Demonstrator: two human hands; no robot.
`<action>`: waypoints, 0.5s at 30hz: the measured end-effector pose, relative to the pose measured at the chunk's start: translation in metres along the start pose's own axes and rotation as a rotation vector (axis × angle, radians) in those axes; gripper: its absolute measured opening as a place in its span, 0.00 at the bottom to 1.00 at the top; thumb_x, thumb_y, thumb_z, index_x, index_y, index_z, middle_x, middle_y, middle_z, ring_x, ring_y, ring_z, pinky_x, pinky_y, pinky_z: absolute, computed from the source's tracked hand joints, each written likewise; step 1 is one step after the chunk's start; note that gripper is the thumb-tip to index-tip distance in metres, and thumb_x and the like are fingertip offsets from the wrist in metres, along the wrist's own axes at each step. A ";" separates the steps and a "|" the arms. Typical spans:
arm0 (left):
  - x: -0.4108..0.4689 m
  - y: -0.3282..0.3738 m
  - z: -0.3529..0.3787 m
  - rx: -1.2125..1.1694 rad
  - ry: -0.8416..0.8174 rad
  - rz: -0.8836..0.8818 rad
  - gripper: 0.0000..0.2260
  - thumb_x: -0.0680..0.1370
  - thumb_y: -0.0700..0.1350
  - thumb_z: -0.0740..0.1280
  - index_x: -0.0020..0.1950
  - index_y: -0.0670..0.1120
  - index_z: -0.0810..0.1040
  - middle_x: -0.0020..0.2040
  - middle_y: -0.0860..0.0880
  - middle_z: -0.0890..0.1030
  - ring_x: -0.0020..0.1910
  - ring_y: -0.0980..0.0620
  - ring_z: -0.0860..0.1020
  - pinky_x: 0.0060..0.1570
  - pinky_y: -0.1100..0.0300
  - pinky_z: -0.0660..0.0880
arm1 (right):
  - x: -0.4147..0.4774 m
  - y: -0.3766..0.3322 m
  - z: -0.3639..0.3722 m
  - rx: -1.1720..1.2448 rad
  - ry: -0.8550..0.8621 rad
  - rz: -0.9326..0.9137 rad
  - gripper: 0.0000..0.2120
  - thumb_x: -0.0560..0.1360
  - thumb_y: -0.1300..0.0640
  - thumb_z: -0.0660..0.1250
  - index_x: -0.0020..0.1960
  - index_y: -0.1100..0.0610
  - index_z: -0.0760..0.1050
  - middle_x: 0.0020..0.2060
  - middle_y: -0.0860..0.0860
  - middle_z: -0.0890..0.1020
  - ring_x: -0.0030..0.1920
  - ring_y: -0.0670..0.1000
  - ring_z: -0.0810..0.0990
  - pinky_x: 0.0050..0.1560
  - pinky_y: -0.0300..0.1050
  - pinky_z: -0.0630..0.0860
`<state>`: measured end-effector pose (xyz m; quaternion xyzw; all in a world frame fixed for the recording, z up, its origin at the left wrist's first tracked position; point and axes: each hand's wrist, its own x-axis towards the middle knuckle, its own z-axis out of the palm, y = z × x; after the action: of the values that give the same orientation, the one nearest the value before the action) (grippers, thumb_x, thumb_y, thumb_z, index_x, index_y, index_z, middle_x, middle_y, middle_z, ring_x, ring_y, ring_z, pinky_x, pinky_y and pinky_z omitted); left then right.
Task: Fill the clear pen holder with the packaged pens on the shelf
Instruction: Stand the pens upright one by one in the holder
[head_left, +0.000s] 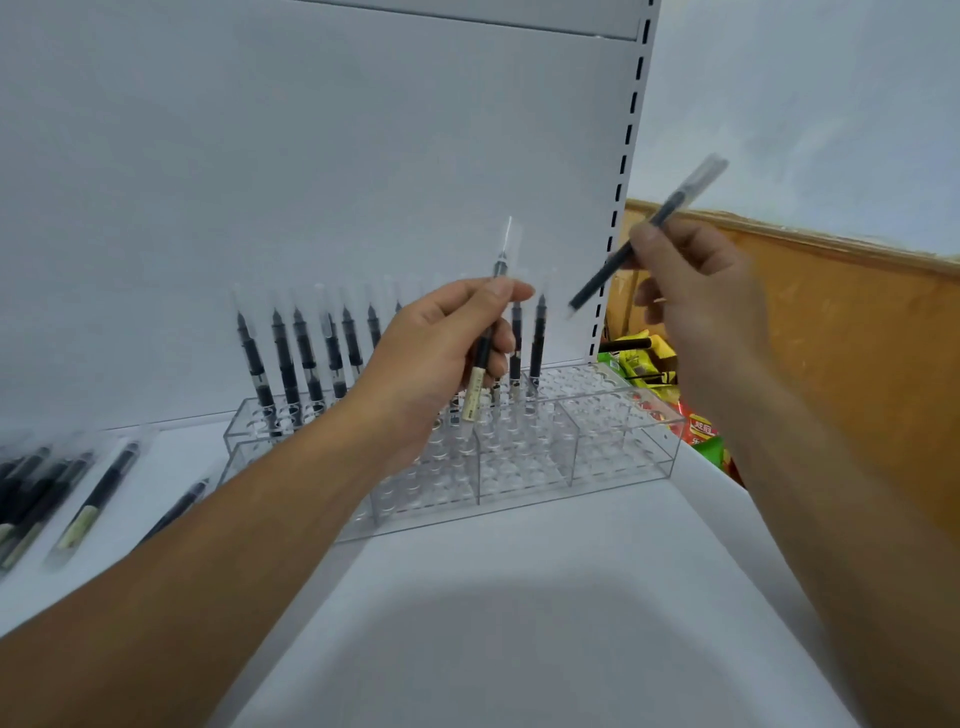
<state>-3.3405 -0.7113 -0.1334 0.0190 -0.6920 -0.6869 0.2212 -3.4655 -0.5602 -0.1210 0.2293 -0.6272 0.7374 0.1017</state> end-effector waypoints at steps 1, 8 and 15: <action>0.000 0.000 0.000 0.003 -0.009 0.001 0.10 0.81 0.49 0.62 0.54 0.47 0.82 0.34 0.51 0.76 0.31 0.56 0.73 0.33 0.66 0.72 | 0.000 0.003 0.000 -0.108 -0.014 -0.039 0.06 0.78 0.54 0.68 0.51 0.55 0.79 0.40 0.47 0.84 0.31 0.39 0.75 0.32 0.32 0.72; 0.001 -0.002 0.001 0.022 -0.032 -0.002 0.10 0.80 0.49 0.63 0.52 0.48 0.83 0.33 0.51 0.74 0.30 0.56 0.70 0.32 0.65 0.70 | -0.004 0.019 0.006 -0.511 -0.208 -0.148 0.06 0.77 0.49 0.69 0.51 0.51 0.79 0.43 0.48 0.84 0.39 0.47 0.82 0.45 0.45 0.81; 0.001 -0.002 0.001 0.044 -0.044 0.002 0.09 0.80 0.49 0.64 0.52 0.48 0.83 0.32 0.52 0.74 0.30 0.56 0.70 0.32 0.65 0.70 | -0.004 0.025 0.008 -0.684 -0.343 -0.077 0.10 0.74 0.45 0.71 0.49 0.51 0.80 0.43 0.48 0.84 0.45 0.49 0.82 0.46 0.46 0.78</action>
<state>-3.3422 -0.7107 -0.1352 0.0083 -0.7117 -0.6715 0.2062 -3.4717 -0.5720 -0.1439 0.3255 -0.8358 0.4321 0.0933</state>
